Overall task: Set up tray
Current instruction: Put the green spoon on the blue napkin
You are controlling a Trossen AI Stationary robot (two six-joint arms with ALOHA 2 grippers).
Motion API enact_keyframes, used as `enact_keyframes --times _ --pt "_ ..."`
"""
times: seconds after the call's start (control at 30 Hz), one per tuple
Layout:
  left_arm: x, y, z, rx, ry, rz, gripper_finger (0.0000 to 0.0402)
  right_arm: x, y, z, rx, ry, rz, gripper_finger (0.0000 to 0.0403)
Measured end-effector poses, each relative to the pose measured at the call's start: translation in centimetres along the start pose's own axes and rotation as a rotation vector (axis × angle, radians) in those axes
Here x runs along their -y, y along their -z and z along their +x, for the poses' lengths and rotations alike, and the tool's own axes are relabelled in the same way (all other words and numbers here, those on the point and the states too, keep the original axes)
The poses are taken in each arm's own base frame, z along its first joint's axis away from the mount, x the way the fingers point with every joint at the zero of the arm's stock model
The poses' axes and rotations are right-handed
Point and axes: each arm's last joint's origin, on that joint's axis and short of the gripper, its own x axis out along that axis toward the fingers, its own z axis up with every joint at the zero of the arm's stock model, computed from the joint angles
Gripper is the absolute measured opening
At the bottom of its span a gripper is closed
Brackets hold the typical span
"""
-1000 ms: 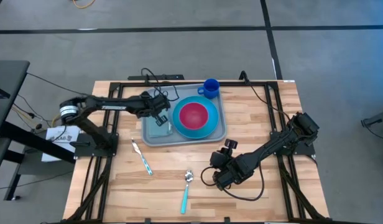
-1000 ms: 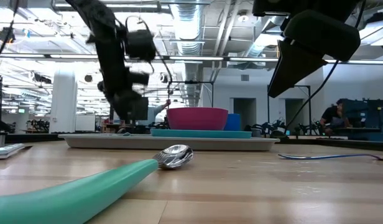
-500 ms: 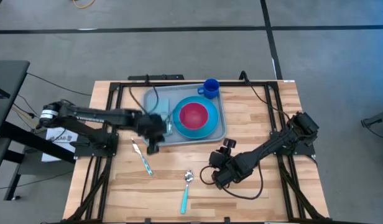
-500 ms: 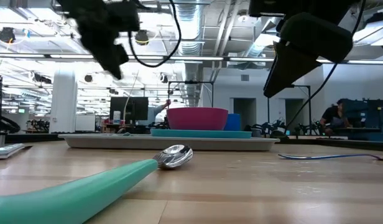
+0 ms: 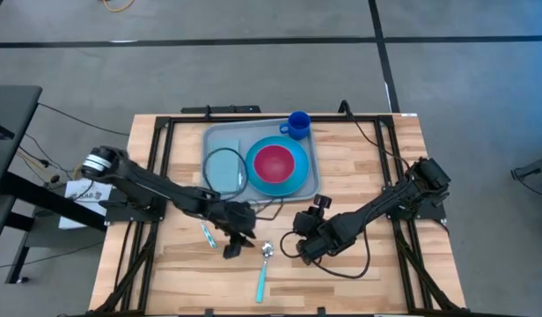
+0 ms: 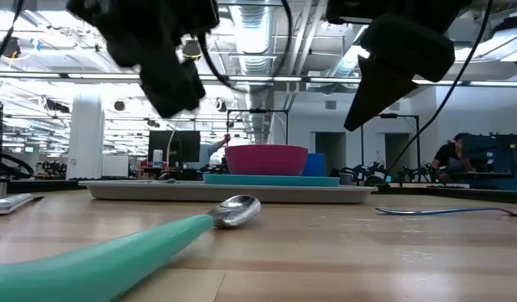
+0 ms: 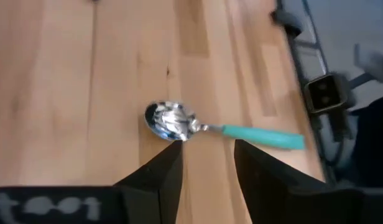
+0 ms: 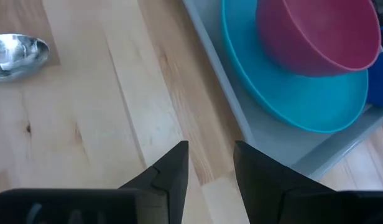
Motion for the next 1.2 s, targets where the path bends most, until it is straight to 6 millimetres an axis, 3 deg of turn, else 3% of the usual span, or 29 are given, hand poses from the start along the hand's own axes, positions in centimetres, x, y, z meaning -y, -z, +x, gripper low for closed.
enact_keyframes --times 0.17,0.37,0.5,0.77,1.2 --pt "-1.3 0.8 3.4 -0.019 -0.012 -0.011 0.0135 0.0 0.0 0.0 -0.002 0.002 -0.002 0.0121" --pt "-3.1 1.2 5.3 -0.036 0.015 -0.036 0.0135 0.0 0.0 0.0 -0.003 0.003 -0.004 0.012" --pt "-3.2 0.9 5.8 -0.004 0.085 -0.053 0.0135 0.0 0.0 0.0 -0.001 0.001 -0.017 0.012" --pt "-3.4 0.7 5.9 0.033 0.008 -0.035 0.0135 0.0 0.0 0.0 0.0 0.0 -0.016 0.012" --pt "-4.4 1.8 8.2 0.029 0.018 -0.079 0.0135 -0.1 -0.1 0.0 0.007 -0.005 -0.017 0.012"
